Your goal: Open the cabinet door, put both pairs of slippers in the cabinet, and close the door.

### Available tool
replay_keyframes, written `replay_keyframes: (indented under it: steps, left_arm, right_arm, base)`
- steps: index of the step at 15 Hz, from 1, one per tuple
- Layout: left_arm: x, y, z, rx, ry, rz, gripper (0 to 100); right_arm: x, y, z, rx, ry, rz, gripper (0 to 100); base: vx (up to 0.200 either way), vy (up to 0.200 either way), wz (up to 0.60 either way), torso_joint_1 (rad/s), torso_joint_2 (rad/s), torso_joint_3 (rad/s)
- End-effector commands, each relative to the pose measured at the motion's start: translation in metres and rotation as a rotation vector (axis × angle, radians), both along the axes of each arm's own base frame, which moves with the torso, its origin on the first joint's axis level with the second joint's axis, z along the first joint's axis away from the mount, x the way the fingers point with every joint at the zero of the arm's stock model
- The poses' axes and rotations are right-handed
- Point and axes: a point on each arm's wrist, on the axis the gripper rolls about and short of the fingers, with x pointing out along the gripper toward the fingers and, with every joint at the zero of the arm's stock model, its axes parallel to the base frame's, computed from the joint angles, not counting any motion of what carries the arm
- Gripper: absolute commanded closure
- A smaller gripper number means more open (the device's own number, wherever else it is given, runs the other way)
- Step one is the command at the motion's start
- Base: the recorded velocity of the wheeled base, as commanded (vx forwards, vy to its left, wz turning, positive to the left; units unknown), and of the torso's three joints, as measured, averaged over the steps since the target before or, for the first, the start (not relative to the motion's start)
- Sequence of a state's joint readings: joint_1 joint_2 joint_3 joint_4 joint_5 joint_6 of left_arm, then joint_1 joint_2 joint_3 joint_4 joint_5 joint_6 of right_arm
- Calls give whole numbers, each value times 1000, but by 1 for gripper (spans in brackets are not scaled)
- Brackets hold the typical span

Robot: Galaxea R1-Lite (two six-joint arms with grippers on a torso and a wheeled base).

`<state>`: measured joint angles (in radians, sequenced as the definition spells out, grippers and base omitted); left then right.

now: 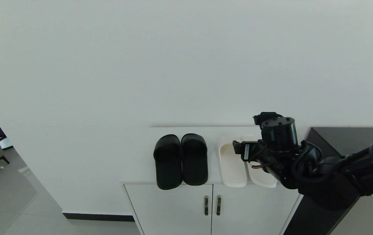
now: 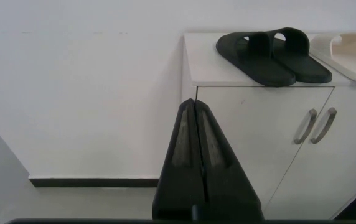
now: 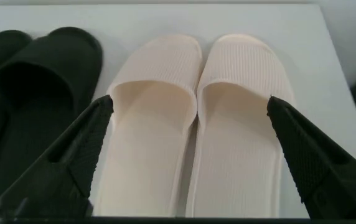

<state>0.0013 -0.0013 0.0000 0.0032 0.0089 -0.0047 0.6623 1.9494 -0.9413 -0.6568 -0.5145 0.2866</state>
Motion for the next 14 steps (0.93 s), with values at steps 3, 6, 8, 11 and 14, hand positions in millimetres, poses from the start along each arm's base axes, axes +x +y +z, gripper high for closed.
replay_keyframes:
  steps: [3, 6, 8, 11, 14]
  left_arm:
    - [0, 0, 0, -1, 1, 1, 100]
    - [0, 0, 0, -1, 1, 1, 100]
    - [0, 0, 0, -1, 1, -1, 100]
    - [0, 0, 0, -1, 1, -1, 100]
    - [0, 0, 0, -1, 1, -1, 100]
  right_arm:
    - [28, 1, -48, -49, 55, -44, 0]
    - [45, -3, -56, -49, 56, -78, 0]
    - [56, -2, -60, -45, 49, -89, 0]
    - [73, 5, -62, -41, 24, -88, 0]
    - [83, 8, -67, -45, 13, -91, 0]
  base:
    - [0, 0, 0, 0, 0, 0]
    - [0, 0, 0, 0, 0, 0]
    - [0, 0, 0, 0, 0, 0]
    - [0, 0, 0, 0, 0, 0]
    - [0, 0, 0, 0, 0, 0]
